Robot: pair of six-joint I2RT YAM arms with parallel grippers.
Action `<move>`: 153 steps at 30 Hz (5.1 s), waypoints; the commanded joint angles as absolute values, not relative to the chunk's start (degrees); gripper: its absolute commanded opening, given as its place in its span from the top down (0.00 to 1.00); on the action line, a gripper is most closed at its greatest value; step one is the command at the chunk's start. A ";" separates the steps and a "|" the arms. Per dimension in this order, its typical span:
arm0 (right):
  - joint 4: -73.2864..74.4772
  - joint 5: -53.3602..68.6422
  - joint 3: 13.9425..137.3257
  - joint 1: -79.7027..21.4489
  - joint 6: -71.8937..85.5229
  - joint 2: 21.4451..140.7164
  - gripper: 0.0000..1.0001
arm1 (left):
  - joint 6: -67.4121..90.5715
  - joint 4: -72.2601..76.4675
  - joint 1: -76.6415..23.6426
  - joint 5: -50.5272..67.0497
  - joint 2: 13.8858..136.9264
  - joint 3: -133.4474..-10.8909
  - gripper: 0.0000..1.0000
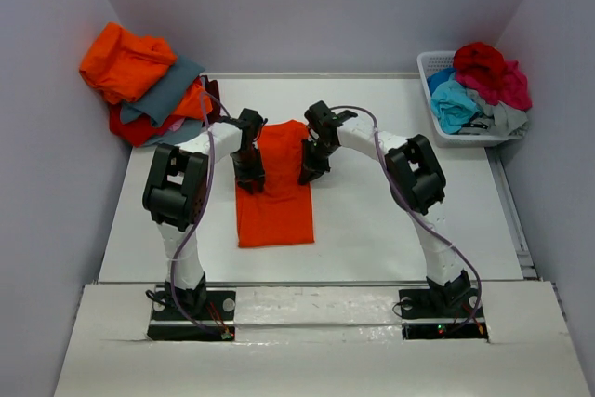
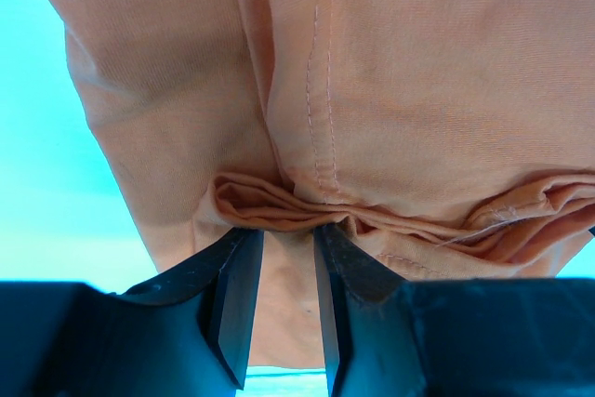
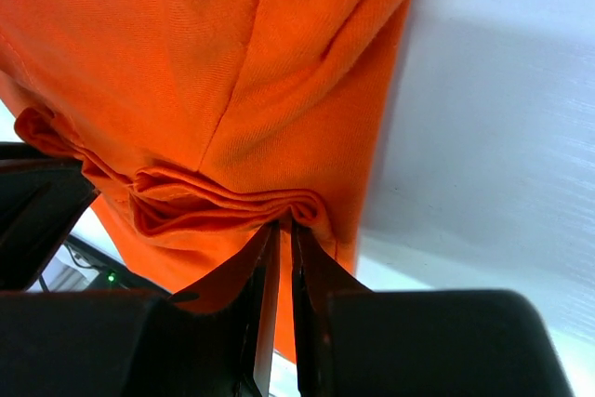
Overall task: Fold and stack the t-shirts
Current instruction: Fold the tshirt
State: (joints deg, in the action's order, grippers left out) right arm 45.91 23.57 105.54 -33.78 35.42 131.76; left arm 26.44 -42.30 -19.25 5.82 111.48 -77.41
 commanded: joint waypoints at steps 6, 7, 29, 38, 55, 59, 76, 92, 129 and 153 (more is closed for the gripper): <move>46.41 20.04 102.23 -33.49 36.83 130.26 0.83 | 27.16 -44.21 -17.76 5.45 108.20 -75.50 0.58; 45.71 20.39 101.61 -33.49 37.17 129.91 0.83 | 27.07 -44.12 -17.75 5.36 107.93 -75.24 0.58; 45.09 20.04 99.40 -29.97 37.27 128.76 0.83 | 25.14 -44.65 -12.66 3.25 104.59 -71.98 0.58; 47.46 17.75 103.97 -29.45 35.86 128.93 0.82 | 24.70 -43.68 -12.66 2.28 103.09 -71.28 0.57; 47.21 22.49 99.51 -29.44 33.57 119.37 0.65 | 25.31 -40.70 -14.58 10.35 91.96 -61.81 0.41; 44.30 26.01 89.76 -29.44 34.36 114.88 0.61 | 26.37 -39.91 -16.87 13.44 86.41 -57.14 0.39; 30.06 35.07 61.35 -32.87 39.81 104.24 0.47 | 31.64 -34.37 -20.04 19.69 74.27 -38.06 0.36; 27.16 37.26 59.59 -33.40 40.96 104.59 0.45 | 34.01 -26.63 -20.04 24.61 80.50 -36.74 0.35; 20.21 44.12 54.85 -34.45 47.90 104.51 0.46 | 34.54 -29.88 -20.04 20.13 80.86 -37.97 0.52; 16.62 43.85 56.51 -34.45 50.36 107.75 0.54 | 33.14 -29.44 -20.04 20.21 81.74 -37.97 0.69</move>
State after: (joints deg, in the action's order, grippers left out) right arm 19.38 43.72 55.02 -33.87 48.27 106.41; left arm 34.72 -28.36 -20.03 21.37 81.76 -37.93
